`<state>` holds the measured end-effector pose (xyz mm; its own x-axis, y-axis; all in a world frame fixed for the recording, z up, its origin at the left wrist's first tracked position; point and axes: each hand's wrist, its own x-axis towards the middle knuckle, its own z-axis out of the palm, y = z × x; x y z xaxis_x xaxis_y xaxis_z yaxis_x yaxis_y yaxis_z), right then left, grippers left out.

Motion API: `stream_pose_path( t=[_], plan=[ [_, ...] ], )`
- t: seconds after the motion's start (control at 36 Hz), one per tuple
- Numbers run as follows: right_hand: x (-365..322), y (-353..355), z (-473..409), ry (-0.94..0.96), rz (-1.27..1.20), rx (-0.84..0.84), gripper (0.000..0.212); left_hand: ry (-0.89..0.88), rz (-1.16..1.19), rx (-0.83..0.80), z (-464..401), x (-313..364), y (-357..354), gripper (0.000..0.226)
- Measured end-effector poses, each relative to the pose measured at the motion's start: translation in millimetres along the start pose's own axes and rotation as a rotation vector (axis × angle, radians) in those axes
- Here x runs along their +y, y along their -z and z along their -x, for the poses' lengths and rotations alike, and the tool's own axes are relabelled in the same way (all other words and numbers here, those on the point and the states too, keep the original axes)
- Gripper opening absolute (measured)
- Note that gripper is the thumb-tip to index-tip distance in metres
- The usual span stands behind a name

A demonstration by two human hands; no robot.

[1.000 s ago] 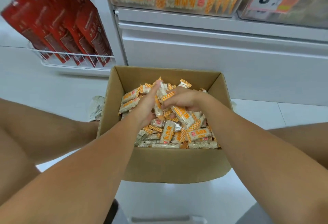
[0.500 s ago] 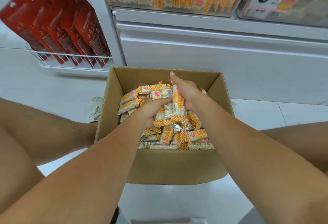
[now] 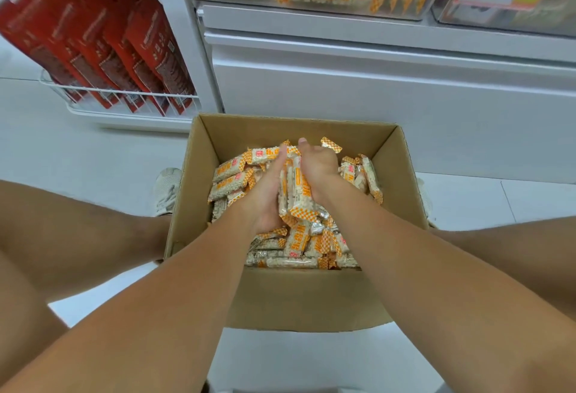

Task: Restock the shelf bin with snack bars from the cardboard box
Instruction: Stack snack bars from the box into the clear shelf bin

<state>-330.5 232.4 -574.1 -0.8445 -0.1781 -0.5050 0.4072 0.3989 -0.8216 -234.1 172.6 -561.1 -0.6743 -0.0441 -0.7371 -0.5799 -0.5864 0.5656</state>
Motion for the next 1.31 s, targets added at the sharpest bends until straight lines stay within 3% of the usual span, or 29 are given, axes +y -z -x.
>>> stream_pose_path(
  t=[0.14, 0.17, 0.22, 0.25, 0.28, 0.33, 0.42, 0.44, 0.53, 0.67, 0.72, 0.75, 0.81, 0.86, 1.03, 1.08, 1.17, 1.31],
  plan=[
    [6, 1, -16, 0.067, 0.076, 0.118, 0.04, -0.014, 0.052, 0.015, -6, -10, 7, 0.054],
    [8, 6, -20, 0.149, 0.179, 0.141, 0.034, -0.018, 0.065, 0.055, -9, -11, 10, 0.059],
    [11, 20, -28, 0.315, 0.438, 0.147, 0.01, -0.03, 0.1, 0.176, -22, -13, 21, 0.095],
    [13, 25, -31, 0.349, 0.548, 0.098, 0.007, -0.03, 0.113, 0.221, -27, -14, 24, 0.113],
    [17, 30, -34, 0.357, 0.651, 0.035, 0.019, -0.04, 0.14, 0.252, -32, -14, 29, 0.123],
    [24, 36, -39, 0.357, 0.865, -0.065, 0.039, -0.078, 0.163, 0.335, -29, -12, 30, 0.121],
    [37, 39, -40, 0.417, 0.966, -0.024, 0.063, -0.135, 0.166, 0.396, -24, -11, 29, 0.119],
    [38, 40, -38, 0.401, 0.962, 0.003, 0.061, -0.138, 0.163, 0.394, -24, -11, 30, 0.118],
    [38, 45, -37, 0.379, 1.038, 0.005, 0.027, -0.143, 0.154, 0.383, -22, -11, 28, 0.113],
    [8, 51, -28, 0.298, 0.431, -0.039, 0.025, -0.132, 0.163, 0.324, -12, -6, 17, 0.111],
    [-16, 50, -15, 0.188, 0.284, -0.196, 0.013, -0.099, 0.122, 0.235, -3, 4, 10, 0.113],
    [-29, 51, -6, 0.14, 0.251, -0.295, 0.013, -0.088, 0.11, 0.173, 1, 10, 6, 0.104],
    [-54, 55, 13, 0.12, 0.266, -0.425, 0.011, -0.122, 0.143, 0.083, 11, 24, -3, 0.074],
    [-73, 59, 27, 0.143, 0.241, -0.43, 0.013, -0.176, 0.202, -0.015, 24, 37, -13, 0.06],
    [-143, 77, 79, 0.329, 0.338, -0.347, 0.056, -0.273, 0.059, -0.176, 64, 82, -36, 0.076],
    [-167, 86, 89, 0.344, 0.325, -0.375, 0.054, -0.303, 0.011, -0.2, 80, 101, -46, 0.073],
    [-203, 100, 97, 0.364, 0.366, -0.408, 0.037, -0.336, -0.134, -0.192, 105, 136, -61, 0.089],
    [-259, 138, 98, 0.275, 0.14, -0.642, 0.036, -0.432, -0.326, -0.13, 151, 200, -72, 0.03]
  ],
)
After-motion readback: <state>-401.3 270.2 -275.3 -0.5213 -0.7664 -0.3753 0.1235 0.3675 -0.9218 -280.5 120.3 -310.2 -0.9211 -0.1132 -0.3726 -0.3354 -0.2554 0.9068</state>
